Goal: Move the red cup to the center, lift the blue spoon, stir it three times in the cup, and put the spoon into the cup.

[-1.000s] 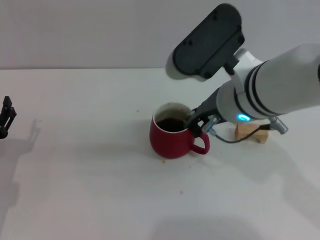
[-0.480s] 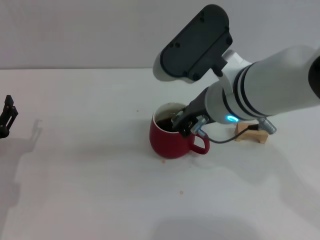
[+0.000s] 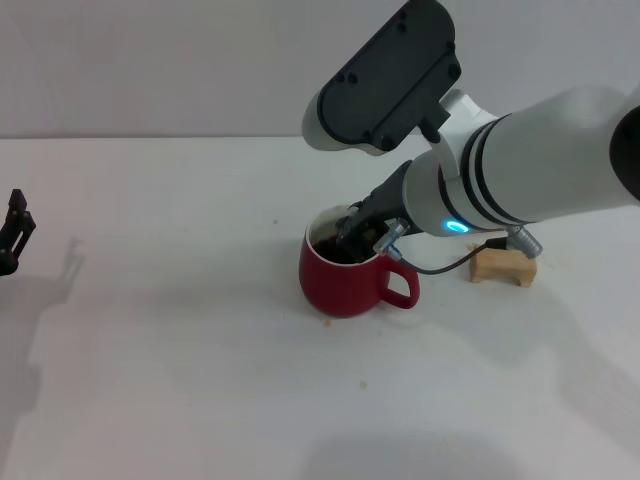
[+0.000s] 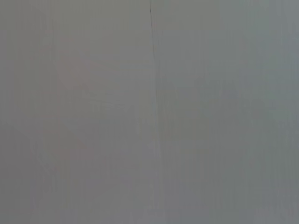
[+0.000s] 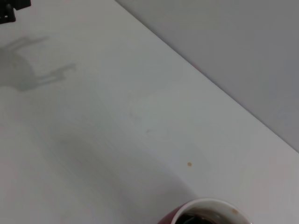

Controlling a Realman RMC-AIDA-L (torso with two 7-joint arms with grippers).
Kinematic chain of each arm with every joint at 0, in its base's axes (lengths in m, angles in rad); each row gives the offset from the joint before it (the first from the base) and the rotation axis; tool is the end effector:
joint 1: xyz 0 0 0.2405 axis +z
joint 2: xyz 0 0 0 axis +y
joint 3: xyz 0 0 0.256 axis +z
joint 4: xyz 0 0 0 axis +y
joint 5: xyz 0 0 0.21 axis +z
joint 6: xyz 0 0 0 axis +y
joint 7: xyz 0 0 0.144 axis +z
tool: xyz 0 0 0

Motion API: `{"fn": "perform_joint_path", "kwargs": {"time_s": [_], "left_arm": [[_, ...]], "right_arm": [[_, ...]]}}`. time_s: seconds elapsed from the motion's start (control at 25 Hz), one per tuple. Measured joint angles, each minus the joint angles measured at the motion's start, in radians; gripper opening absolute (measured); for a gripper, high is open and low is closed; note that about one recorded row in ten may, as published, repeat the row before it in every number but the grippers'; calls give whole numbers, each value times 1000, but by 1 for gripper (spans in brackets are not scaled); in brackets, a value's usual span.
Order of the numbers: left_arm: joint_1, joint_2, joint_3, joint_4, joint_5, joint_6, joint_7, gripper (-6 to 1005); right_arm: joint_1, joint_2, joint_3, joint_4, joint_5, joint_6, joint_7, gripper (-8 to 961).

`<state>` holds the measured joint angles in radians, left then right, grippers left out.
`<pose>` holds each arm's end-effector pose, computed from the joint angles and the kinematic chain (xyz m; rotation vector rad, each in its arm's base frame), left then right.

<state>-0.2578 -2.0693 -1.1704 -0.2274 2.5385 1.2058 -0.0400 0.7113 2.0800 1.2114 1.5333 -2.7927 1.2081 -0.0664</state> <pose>-0.3681 0.2867 0.0129 -1.4521 -0.5032 -0.5711 0.0643 0.3506 -0.0670 -2.4618 0.5002 -0.2860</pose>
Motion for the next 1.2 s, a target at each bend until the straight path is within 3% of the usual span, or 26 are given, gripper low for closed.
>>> {"fn": "perform_joint_path", "kwargs": {"time_s": [0.28, 0.44, 0.48, 0.56, 0.6, 0.64, 0.76, 0.84, 0.88, 0.96, 1.0, 1.04, 1.08, 1.12, 1.16, 1.2], "left_arm": [[-4, 0, 0, -2, 1, -1, 0, 855], [-5, 0, 0, -2, 2, 0, 0, 855], [-5, 0, 0, -2, 2, -1, 0, 855], [-5, 0, 0, -1, 1, -2, 1, 855], [-4, 0, 0, -1, -1, -3, 1, 855], [-4, 0, 0, -1, -1, -3, 1, 855], [-4, 0, 0, 5, -3, -2, 1, 855], [-3, 0, 0, 4, -3, -2, 1, 855], [-1, 0, -1, 2, -4, -3, 1, 855], [2, 0, -3, 1, -4, -3, 1, 855], [3, 0, -6, 2, -4, -2, 0, 855], [4, 0, -6, 1, -4, -2, 0, 855], [4, 0, -7, 1, -4, -2, 0, 855], [4, 0, -7, 1, -4, -2, 0, 855], [4, 0, -8, 1, -4, -2, 0, 855], [5, 0, -10, 0, -5, -1, 0, 855]], "right_arm": [[-7, 0, -3, 5, -10, -2, 0, 160], [-19, 0, -3, 28, -46, -29, 2, 333], [-27, 0, -4, 37, -69, -49, 5, 376], [-54, -2, -10, 52, -112, -128, 4, 384], [-97, -6, -7, 53, -125, -246, -8, 387], [-97, -6, -7, 53, -125, -246, -8, 391], [-196, -7, 24, 38, -126, -495, -54, 403], [-320, -6, 32, 20, -127, -780, -105, 410], [-320, -6, 32, 20, -127, -780, -105, 414], [-426, -5, 17, -6, -127, -1031, -156, 422], [-528, -3, -4, -47, -127, -1277, -207, 426], [-528, -3, -4, -47, -127, -1277, -207, 430], [-578, -2, -15, -79, -127, -1421, -229, 433], [-648, 1, -31, -145, -125, -1649, -250, 437], [-665, 2, -33, -175, -118, -1730, -252, 441], [-715, 6, -43, -302, -64, -2003, -254, 445]]}}
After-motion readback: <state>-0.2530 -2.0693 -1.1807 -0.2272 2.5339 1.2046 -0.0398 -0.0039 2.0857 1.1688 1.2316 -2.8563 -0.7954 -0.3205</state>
